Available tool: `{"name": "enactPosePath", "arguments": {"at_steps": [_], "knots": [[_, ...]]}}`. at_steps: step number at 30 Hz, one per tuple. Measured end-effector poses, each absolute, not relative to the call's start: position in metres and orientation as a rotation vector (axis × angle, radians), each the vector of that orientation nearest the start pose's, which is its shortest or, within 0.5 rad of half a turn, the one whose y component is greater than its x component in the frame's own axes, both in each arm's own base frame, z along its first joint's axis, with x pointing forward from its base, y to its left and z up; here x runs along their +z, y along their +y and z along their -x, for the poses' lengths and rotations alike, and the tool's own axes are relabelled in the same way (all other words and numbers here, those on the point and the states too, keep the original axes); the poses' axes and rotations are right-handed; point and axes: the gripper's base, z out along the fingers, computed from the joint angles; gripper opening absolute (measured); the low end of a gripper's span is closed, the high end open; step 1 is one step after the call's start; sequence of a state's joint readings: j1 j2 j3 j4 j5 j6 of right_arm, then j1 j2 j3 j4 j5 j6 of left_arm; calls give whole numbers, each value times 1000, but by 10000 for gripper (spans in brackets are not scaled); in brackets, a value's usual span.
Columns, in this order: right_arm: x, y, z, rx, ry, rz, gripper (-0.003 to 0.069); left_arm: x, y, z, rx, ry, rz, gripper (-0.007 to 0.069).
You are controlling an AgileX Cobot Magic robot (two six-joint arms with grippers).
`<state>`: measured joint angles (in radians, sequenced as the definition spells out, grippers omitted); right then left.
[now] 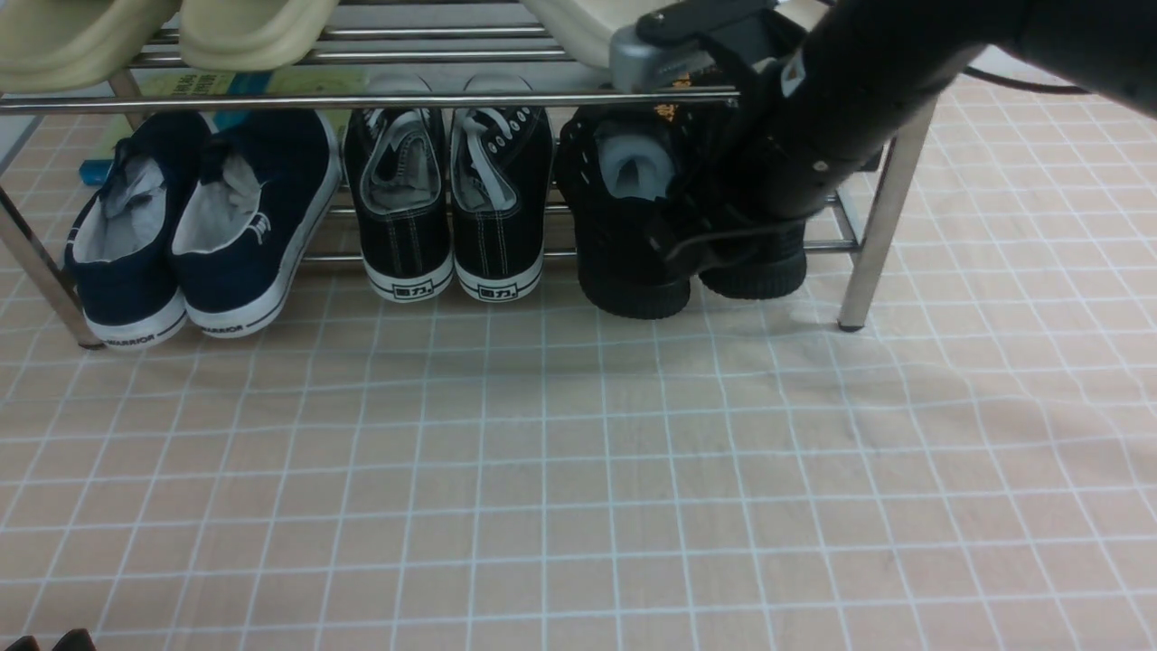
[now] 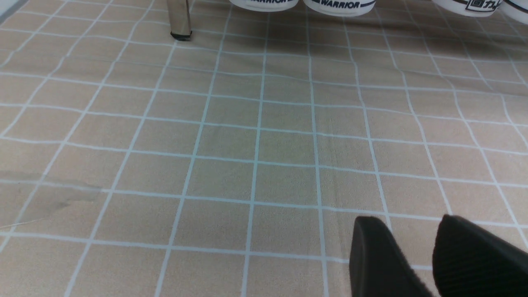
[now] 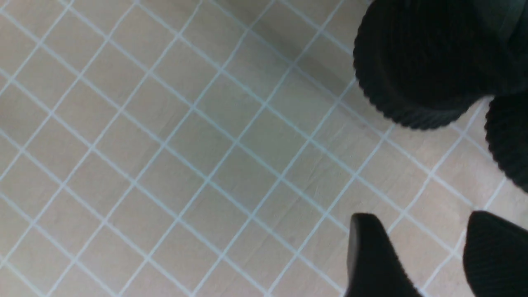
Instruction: Take the shoes off the shelf from the light coffee tablecloth by hand.
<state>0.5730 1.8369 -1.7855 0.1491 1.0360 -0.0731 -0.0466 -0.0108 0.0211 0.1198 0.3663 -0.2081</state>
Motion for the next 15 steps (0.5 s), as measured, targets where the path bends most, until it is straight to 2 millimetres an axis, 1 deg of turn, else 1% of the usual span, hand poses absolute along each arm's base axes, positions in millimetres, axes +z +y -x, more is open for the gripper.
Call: {"name": "enactPosePath", "arguments": {"at_steps": [2, 4, 7, 8, 9, 10, 15], "knots": [[339, 238, -349, 377, 2469, 773, 384, 174, 1, -53, -59, 1856, 76, 242], [335, 244, -359, 358, 2463, 775, 394, 174, 1, -53, -59, 1856, 76, 242], [329, 250, -371, 337, 2447, 776, 398, 174, 1, -53, -59, 1856, 76, 242], [328, 250, -372, 334, 2449, 777, 398, 174, 1, -53, -59, 1856, 76, 242], [322, 253, -379, 318, 2433, 774, 399, 174, 1, -53, -59, 1856, 76, 242], [323, 253, -379, 316, 2432, 774, 399, 174, 1, -53, -59, 1856, 76, 242], [306, 259, -399, 243, 2351, 771, 399, 174, 1, -53, -59, 1856, 75, 242]]}}
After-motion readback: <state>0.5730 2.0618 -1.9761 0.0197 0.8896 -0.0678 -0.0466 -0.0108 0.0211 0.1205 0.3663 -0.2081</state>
